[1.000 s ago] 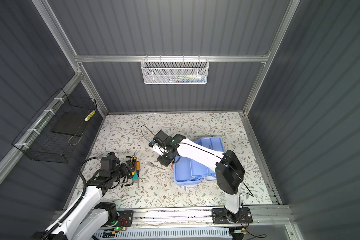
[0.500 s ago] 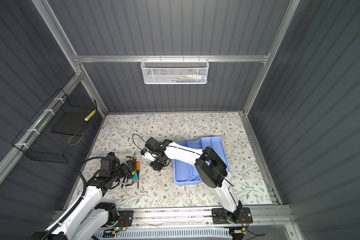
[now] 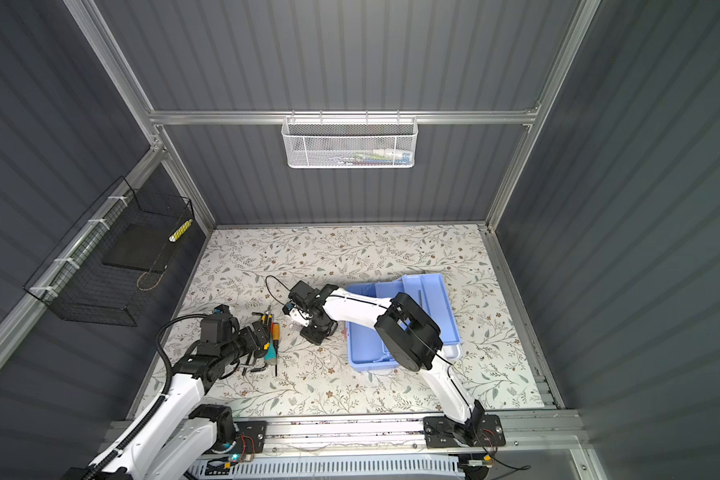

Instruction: Pack the tool kit

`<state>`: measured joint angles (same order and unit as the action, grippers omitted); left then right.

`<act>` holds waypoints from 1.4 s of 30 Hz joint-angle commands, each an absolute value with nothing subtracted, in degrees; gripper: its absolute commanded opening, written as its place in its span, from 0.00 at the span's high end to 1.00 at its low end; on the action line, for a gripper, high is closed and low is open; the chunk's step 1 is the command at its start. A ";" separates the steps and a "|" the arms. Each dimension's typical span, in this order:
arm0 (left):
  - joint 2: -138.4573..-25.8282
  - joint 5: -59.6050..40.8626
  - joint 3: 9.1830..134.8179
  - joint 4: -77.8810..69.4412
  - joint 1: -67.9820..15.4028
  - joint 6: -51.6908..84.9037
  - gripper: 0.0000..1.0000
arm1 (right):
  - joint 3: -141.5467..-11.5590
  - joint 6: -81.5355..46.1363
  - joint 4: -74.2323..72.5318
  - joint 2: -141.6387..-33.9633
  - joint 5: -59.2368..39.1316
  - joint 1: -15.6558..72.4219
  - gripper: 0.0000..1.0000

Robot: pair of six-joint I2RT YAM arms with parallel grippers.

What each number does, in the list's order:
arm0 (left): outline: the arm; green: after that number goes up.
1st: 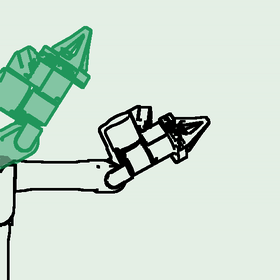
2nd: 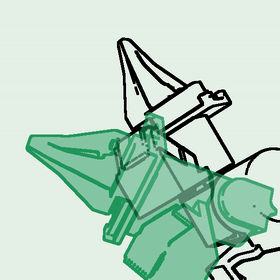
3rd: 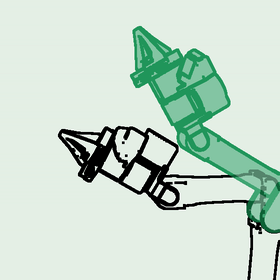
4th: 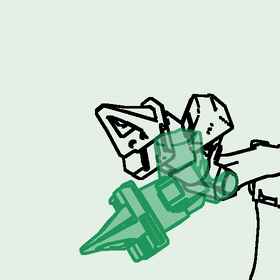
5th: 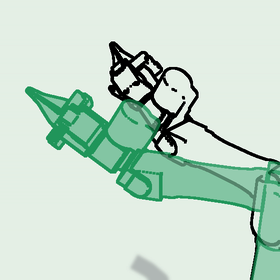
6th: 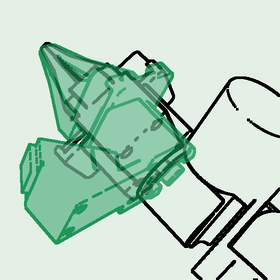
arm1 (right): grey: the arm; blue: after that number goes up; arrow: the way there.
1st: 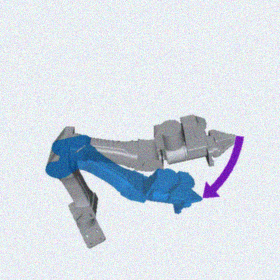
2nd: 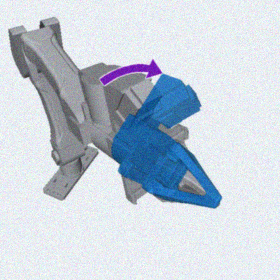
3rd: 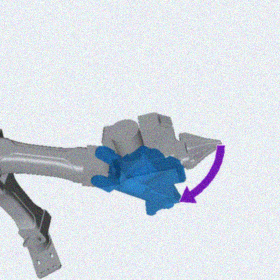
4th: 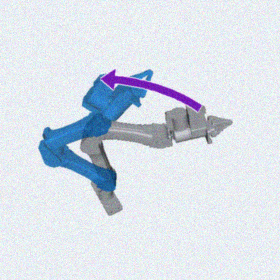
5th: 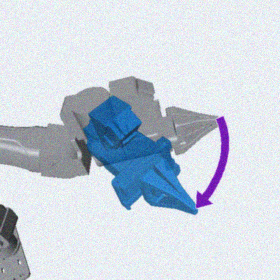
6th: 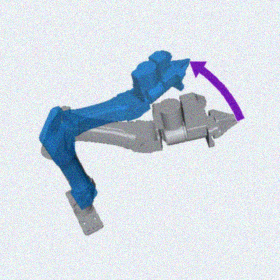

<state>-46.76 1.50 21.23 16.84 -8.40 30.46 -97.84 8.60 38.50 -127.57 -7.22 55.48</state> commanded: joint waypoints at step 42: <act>-46.41 2.04 20.65 17.01 -8.16 30.77 0.01 | -90.69 -14.59 41.28 -100.75 2.59 48.26 1.00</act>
